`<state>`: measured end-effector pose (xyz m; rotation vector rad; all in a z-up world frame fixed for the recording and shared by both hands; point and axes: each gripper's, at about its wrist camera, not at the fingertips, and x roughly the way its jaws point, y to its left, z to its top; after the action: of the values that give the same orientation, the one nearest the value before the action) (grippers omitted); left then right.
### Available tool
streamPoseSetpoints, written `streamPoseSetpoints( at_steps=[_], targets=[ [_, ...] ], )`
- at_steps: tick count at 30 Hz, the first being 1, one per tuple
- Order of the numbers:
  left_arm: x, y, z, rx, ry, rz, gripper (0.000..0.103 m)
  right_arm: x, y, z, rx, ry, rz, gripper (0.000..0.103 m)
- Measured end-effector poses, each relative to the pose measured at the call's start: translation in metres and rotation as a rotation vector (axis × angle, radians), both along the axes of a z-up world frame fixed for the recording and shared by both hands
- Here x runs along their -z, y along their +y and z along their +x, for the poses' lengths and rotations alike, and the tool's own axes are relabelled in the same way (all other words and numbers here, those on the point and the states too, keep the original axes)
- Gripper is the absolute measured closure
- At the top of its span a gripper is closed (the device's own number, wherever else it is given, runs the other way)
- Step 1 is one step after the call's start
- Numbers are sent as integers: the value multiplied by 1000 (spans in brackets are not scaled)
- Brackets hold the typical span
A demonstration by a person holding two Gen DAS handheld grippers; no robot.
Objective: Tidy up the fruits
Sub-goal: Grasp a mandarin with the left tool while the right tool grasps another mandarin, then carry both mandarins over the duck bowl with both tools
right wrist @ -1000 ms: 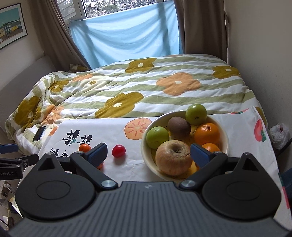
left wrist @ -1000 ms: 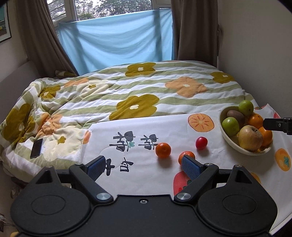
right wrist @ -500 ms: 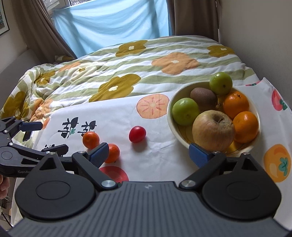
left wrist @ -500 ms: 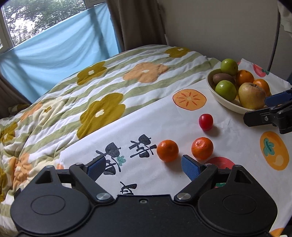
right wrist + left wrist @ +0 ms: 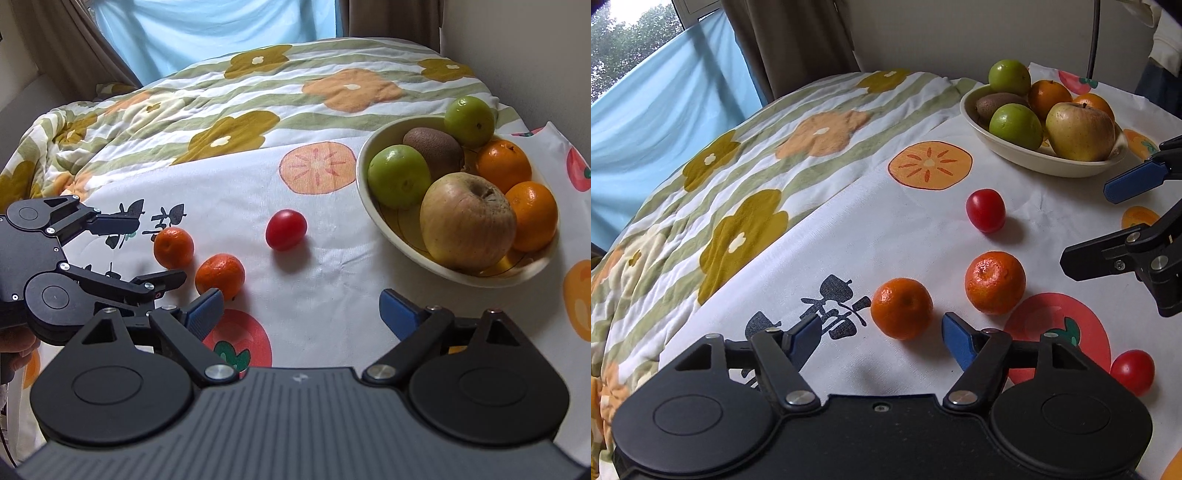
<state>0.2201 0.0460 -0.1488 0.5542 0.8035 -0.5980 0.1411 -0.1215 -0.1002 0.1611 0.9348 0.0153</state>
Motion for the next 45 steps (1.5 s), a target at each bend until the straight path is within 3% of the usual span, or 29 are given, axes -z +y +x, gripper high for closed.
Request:
streamPoseSetpoints(
  at_steps=[6, 8, 14, 17, 33, 38, 41, 45],
  targets=[
    [4, -6, 3, 34, 14, -11, 46, 3, 5, 3, -28, 16, 2, 3],
    [4, -6, 4, 37, 22, -22, 62, 5, 8, 5, -44, 29, -2, 8],
    [4, -6, 3, 48, 14, -14, 62, 10, 13, 11, -66, 39, 7, 11],
    [4, -2, 3, 41, 15, -8, 62, 12, 16, 13, -81, 42, 13, 19],
    [3, 28, -3, -50, 25, 8, 62, 17, 40, 31, -158, 21, 36, 29],
    [2, 32, -7, -77, 32, 3, 62, 17, 46, 34, -179, 12, 32, 36],
    [2, 34, -10, -94, 37, -1, 62, 16, 49, 35, -199, 9, 19, 50],
    [-1, 37, -14, -124, 46, -11, 63, 13, 50, 33, -206, -2, 6, 50]
  ],
)
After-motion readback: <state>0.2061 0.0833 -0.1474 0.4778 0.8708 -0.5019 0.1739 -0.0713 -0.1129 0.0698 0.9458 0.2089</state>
